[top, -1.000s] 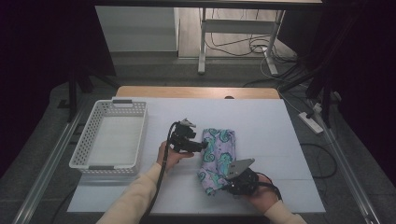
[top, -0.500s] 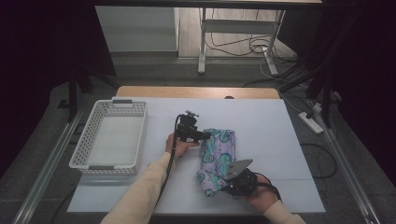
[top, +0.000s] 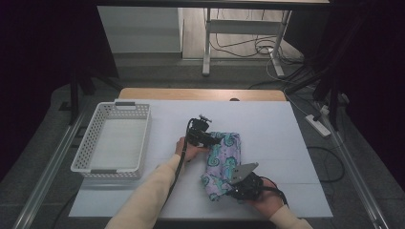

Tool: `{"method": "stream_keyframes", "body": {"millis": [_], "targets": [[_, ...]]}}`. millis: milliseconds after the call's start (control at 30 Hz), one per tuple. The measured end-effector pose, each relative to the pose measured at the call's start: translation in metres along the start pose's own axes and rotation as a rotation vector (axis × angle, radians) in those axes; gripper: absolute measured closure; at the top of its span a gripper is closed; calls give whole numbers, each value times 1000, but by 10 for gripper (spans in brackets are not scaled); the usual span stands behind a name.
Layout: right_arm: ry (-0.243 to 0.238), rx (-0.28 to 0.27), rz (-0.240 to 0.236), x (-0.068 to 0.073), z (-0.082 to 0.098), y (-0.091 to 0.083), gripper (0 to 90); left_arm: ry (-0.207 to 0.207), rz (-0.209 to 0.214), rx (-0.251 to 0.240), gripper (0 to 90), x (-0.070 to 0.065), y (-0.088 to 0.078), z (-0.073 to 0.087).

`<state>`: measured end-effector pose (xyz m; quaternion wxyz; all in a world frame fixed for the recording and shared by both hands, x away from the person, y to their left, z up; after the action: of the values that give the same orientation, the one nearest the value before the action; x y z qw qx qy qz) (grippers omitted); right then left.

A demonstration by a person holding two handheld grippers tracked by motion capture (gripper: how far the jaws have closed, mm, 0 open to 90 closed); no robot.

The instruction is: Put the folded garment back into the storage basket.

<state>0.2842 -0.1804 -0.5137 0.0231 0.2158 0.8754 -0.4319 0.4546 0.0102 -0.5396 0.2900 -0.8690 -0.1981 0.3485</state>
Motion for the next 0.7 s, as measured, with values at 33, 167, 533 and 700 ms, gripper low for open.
{"method": "stream_keyframes", "body": {"millis": [33, 167, 533, 700], "targets": [[-1, 0, 1, 0, 0, 0, 804, 2, 12, 4, 505, 0, 0, 0], [-3, 0, 1, 0, 0, 0, 804, -7, 62, 4, 652, 2, 1, 2], [2, -10, 12, -2, 0, -1, 804, 7, 96, -45, 798, 2, -9, -2], [11, -31, 29, -4, -1, -4, 804, -1, 124, -98, 805, 2, -21, -8]]}}
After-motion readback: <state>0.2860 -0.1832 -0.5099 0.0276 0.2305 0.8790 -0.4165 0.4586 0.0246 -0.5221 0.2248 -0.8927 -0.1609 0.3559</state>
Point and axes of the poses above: each handheld gripper's, and its own axes: y roughly forward along the jaws, z roughly out of its underside, x roughly to its left, the point moved 1 cm from there along y, roughly forward along the jaws, and after that the axes turned 14 degrees about z, right-handed, at the moved point
